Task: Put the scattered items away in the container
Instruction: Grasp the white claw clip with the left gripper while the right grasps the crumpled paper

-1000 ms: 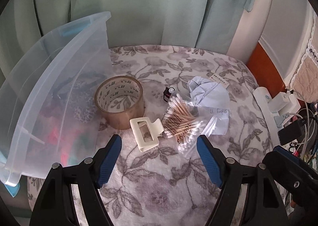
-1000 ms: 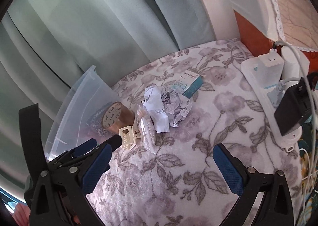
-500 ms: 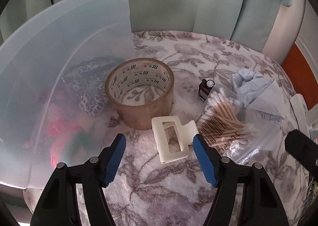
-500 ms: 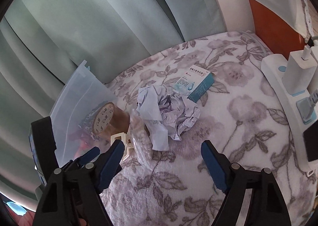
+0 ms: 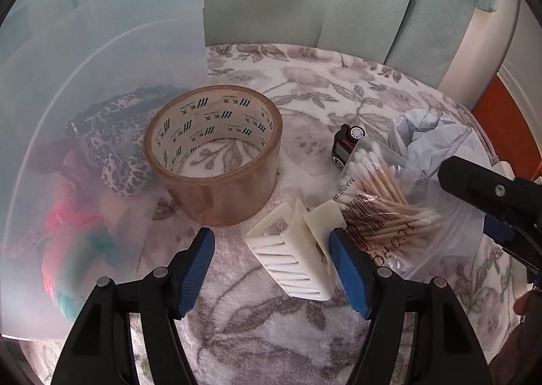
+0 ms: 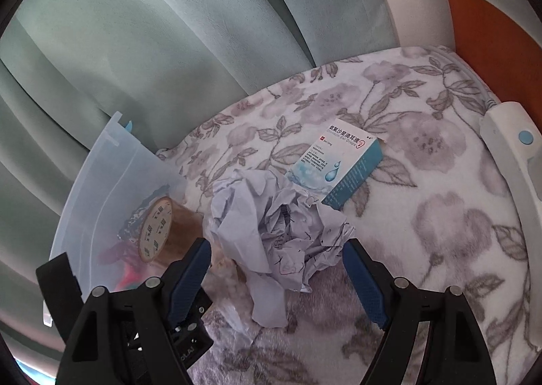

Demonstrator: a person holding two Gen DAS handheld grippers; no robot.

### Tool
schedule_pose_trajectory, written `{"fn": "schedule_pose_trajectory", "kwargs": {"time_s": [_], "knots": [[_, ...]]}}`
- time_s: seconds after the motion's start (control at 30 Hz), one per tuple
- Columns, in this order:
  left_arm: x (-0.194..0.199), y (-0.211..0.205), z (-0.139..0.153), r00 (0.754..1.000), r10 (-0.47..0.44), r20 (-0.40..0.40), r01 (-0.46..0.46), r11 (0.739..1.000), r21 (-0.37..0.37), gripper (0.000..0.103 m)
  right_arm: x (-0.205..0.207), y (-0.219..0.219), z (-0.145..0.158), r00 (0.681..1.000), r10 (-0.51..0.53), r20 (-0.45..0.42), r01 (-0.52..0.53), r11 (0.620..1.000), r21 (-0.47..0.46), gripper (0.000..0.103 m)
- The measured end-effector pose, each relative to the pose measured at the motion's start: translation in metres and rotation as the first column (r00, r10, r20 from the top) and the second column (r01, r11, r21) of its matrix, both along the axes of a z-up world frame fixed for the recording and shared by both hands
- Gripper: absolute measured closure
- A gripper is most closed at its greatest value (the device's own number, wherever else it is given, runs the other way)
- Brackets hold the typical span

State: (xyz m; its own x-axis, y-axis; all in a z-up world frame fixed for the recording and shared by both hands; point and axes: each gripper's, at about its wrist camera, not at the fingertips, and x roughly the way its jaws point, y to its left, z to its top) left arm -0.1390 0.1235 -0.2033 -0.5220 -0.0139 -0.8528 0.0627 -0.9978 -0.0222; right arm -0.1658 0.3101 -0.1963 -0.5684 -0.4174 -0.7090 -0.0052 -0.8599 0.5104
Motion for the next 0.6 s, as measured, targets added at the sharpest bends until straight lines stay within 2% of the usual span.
{"fn": "schedule_pose_trajectory", "kwargs": {"time_s": [0.13,0.27,0.3,0.6], "knots": [[-0.0003,-0.0021,-0.0003,1.0,0.004,-0.002,-0.004,0.999,0.032,0.033,-0.006,0.0008,-0.0054,1.0,-0.013,0.003,0.013,1.0,0.004,0.02],[0.0001,0.0003,0.0017,1.0,-0.024,-0.006,0.025,0.998,0.061,0.054,-0.0098,0.0045,-0.0084,0.999,-0.035,0.007,0.035,0.999,-0.01,0.021],[-0.0002,0.0021,0.0021,0.999,-0.034,-0.007,0.034,0.997,0.063,0.059,-0.0101,0.0049,-0.0084,0.999,-0.037,0.007,0.037,0.999,-0.012,0.022],[0.0009,-0.0008,0.0039,0.999,-0.042,0.01,0.041,0.996,0.082,0.067,-0.0076,0.0069,-0.0043,0.999,-0.049,0.007,0.049,0.998,-0.025,0.044]]}}
